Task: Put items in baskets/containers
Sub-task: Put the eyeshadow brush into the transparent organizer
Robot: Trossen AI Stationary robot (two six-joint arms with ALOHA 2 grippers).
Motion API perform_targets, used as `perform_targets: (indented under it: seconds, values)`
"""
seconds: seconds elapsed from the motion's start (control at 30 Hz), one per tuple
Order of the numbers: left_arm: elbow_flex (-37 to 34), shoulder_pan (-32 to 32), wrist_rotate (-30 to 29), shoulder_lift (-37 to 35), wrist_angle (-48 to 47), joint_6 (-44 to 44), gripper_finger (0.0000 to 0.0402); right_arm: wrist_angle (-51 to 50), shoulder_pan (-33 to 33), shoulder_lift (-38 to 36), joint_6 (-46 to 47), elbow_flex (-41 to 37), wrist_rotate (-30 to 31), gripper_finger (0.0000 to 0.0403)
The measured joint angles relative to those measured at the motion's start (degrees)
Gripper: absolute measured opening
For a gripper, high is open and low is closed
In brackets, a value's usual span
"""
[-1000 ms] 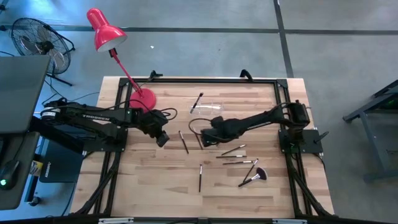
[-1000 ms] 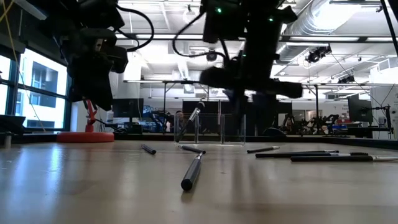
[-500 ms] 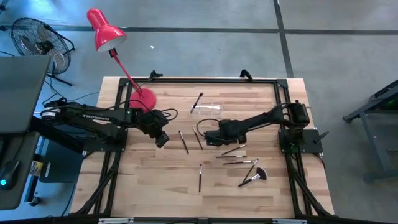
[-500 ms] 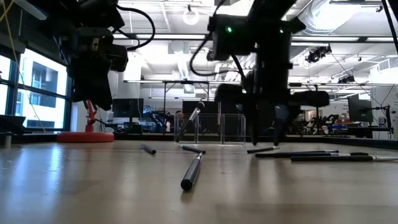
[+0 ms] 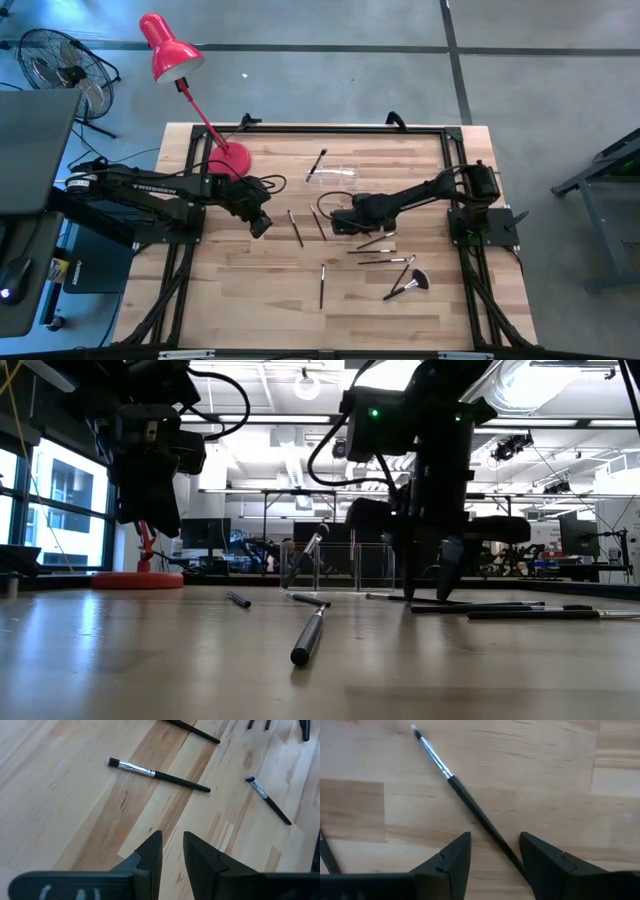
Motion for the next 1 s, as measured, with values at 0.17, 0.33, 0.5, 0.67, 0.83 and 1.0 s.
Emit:
perform_targets:
  seconds: [0.17, 0.33, 0.5, 0.67, 0.83, 1.0]
  values:
    - [0.00, 0.00, -0.02, -0.01, 0.02, 0.00, 0.0076, -0.03, -0.17, 0.00, -14.23, 0.00, -1.86, 0.0140]
    - [0.00, 0.00, -0.89, 0.00, 0.04, -0.04, 0.0076, 0.92, -0.07, 0.04, -30.15, 0.01, -2.65, 0.0068]
    - [0.00, 0.00, -1.55, 0.00, 0.28, -0.76, 0.0076, 3.17, -0.04, 0.07, -42.94, 0.00, -3.23, 0.0009]
    - [0.00, 0.00, -1.73, 0.00, 2.09, -3.25, 0.0076, 4.32, -0.04, 0.11, -50.11, -0.10, -2.41, 0.0009]
    - [0.00, 0.00, -1.73, 0.00, 6.46, -3.48, 0.0076, 5.26, -0.02, 0.11, -59.02, -0.09, -2.15, 0.0005]
    - [0.02, 0.00, -3.74, 1.75, 10.58, -3.53, 0.0076, 6.03, 0.07, -1.27, -62.76, -0.14, -2.45, 0.0001]
